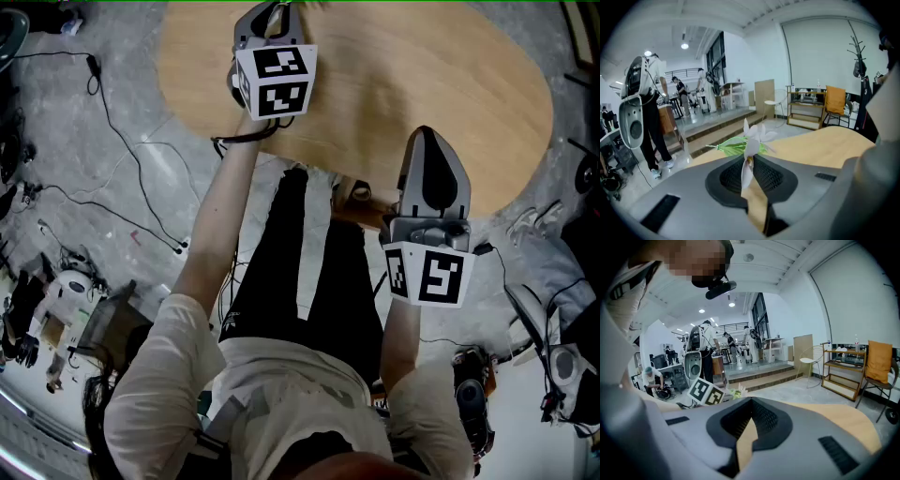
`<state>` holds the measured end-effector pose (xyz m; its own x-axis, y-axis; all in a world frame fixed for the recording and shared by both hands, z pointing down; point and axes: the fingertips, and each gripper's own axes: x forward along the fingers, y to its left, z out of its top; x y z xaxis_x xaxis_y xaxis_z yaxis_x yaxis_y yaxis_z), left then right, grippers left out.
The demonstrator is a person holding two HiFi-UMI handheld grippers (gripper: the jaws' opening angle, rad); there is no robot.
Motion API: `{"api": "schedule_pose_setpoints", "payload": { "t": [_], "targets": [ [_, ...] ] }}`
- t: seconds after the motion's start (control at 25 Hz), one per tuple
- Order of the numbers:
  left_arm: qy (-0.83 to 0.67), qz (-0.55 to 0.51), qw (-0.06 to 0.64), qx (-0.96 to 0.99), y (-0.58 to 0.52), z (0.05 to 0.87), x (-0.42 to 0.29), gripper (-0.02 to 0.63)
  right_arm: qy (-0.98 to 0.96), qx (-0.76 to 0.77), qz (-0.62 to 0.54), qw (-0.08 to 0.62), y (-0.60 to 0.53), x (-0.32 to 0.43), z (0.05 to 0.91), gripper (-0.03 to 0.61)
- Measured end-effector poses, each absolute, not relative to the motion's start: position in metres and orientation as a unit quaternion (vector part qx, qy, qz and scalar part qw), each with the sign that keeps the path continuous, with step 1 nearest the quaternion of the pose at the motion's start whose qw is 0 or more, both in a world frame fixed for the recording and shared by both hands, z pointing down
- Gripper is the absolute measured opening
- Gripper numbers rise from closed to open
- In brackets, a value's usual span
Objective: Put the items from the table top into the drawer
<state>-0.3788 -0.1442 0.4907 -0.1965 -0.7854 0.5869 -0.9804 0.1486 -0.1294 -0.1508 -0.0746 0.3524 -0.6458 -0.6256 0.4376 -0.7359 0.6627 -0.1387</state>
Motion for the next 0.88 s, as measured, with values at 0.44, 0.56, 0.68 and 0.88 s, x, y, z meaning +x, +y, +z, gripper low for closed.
{"api": "schedule_pose_setpoints", "payload": {
  "t": [0.44, 0.56, 0.68, 0.88],
  "targets": [
    [-0.792, 0.116, 0.071, 0.595, -0.061, 0.32, -0.343, 0.051, -0.903, 0.374, 0.146, 0.153, -0.07, -0.166, 0.33, 0.005],
    [-0.781, 0.133, 0.061, 0.607, -0.048, 0.313, -0.328, 0.049, -0.906, 0.368, 0.143, 0.152, -0.069, -0.168, 0.328, 0.005],
    [-0.765, 0.133, 0.055, 0.628, -0.047, 0.311, -0.313, 0.049, -0.907, 0.367, 0.14, 0.154, -0.068, -0.168, 0.328, 0.005],
    [-0.735, 0.122, 0.048, 0.665, -0.052, 0.308, -0.29, 0.049, -0.905, 0.372, 0.136, 0.155, -0.063, -0.169, 0.326, 0.005]
  ]
}}
